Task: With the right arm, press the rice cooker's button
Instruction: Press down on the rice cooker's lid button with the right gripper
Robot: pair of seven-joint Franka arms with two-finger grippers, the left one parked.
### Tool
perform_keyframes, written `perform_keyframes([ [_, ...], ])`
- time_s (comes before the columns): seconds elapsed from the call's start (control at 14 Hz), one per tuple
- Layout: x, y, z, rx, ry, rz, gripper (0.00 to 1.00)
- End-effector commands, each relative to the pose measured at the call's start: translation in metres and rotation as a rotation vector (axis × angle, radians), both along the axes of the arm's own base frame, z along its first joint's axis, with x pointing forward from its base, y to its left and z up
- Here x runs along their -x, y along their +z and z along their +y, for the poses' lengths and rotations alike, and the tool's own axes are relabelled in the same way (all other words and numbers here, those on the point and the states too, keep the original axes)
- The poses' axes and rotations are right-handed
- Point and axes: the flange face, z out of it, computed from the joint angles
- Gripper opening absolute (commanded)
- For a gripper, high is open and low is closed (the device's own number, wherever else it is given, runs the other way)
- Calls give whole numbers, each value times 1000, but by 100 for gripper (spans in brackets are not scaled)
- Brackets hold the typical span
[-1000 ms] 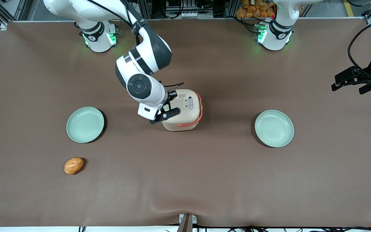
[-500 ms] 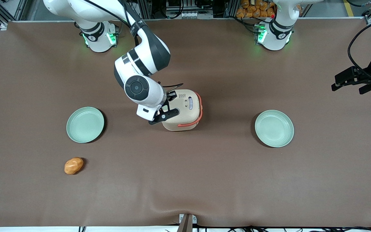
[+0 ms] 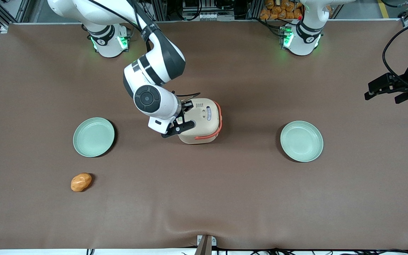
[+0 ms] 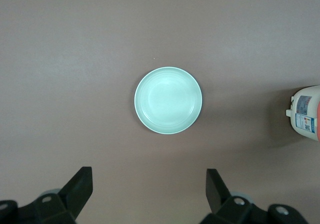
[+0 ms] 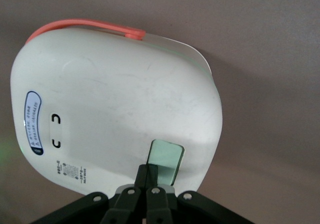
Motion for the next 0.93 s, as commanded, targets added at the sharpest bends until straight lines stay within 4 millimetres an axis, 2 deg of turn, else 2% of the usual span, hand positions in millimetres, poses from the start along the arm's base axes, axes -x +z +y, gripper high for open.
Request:
perform_keyframes([
  [0.0,-16,-51,-23,9,-72,16,0],
  [0.29,-17,-45,-21,-8,-81,14,0],
  [0.57,-17,-50,-21,-4,-81,19,0],
  [0.71,-19,-39,-22,-15,-85,12,0],
  [0.86,-23,-16,-22,-85,-123,20,0],
])
